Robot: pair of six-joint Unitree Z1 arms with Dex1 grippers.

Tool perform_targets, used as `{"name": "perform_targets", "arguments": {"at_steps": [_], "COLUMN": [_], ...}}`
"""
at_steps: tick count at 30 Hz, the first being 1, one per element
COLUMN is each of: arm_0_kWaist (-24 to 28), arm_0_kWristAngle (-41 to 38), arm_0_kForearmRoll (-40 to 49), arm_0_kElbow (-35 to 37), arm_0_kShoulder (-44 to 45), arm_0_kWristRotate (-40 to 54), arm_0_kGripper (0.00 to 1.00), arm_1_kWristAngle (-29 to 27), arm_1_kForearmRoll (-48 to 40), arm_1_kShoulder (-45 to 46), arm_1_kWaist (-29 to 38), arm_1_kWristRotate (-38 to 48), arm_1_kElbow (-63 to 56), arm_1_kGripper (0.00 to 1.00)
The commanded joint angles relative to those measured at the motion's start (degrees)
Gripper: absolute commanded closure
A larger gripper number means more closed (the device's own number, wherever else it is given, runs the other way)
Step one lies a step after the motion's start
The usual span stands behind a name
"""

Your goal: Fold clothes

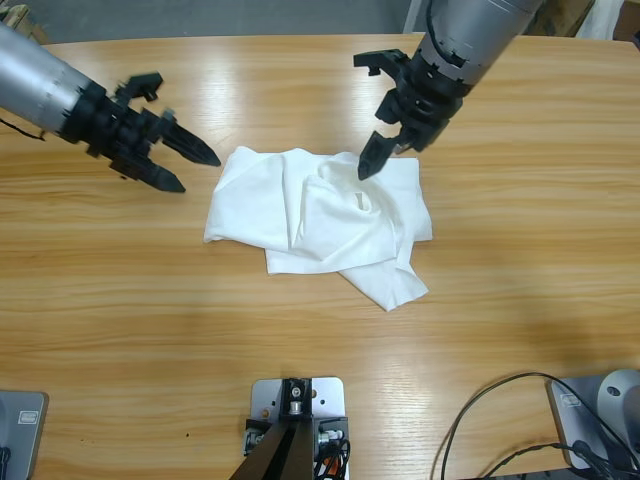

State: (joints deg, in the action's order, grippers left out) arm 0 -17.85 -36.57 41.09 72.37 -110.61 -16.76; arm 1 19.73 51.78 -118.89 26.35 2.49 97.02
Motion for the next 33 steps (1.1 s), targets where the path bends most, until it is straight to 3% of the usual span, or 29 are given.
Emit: {"name": "perform_targets", "arguments": {"at_steps": [1,6,17,18,21,23,25,26,27,33], "arm_0_kWaist": [-1.04,-1.04,-0.96,-0.96,-0.96,-0.96,-0.96,-0.96,-0.96,-0.96], "arm_0_kWristAngle": [-0.82,-0.84,-0.92,-0.94,-0.91,-0.96,-0.96,-0.96,-0.96,-0.96], "arm_0_kForearmRoll": [-4.42,-4.79,-5.14,-5.14,-5.14,-5.14,-5.14,-5.14,-5.18,-5.23], "arm_0_kElbow": [-2.9,-2.76,-1.53,-1.55,-1.7,-1.69,-1.62,-1.58,-1.53,-1.44], "arm_0_kShoulder": [-7.21,-8.48,-10.18,-10.25,-10.31,-10.32,-10.4,-10.48,-10.57,-10.68], "arm_0_kWristRotate": [0.14,0.53,0.8,0.85,0.85,0.85,0.9,0.94,0.94,0.99], "arm_0_kGripper": [0.087,0.087,0.094,0.096,0.101,0.101,0.101,0.101,0.101,0.101], "arm_1_kWristAngle": [-1.89,-2.27,-3.89,-3.91,-3.82,-3.91,-4.15,-4.38,-4.94,-7.11], "arm_1_kForearmRoll": [2.06,3.66,3.33,3.33,3.47,3.52,3.7,3.77,3.77,4.15], "arm_1_kShoulder": [-7.25,-10.78,-12.17,-12.45,-13.56,-13.86,-14.0,-14.0,-13.98,-13.93], "arm_1_kWaist": [3.09,4.67,4.67,4.67,4.67,4.67,4.67,4.67,4.67,4.67], "arm_1_kWristRotate": [1.01,1.2,1.29,1.31,1.38,1.38,1.38,1.38,1.5,2.66], "arm_1_kElbow": [7.22,11.17,7.45,7.87,9.06,9.54,9.87,9.94,9.94,9.77], "arm_1_kGripper": [0.063,0.059,0.065,0.102,0.369,0.457,0.729,0.926,1.0,1.0]}}
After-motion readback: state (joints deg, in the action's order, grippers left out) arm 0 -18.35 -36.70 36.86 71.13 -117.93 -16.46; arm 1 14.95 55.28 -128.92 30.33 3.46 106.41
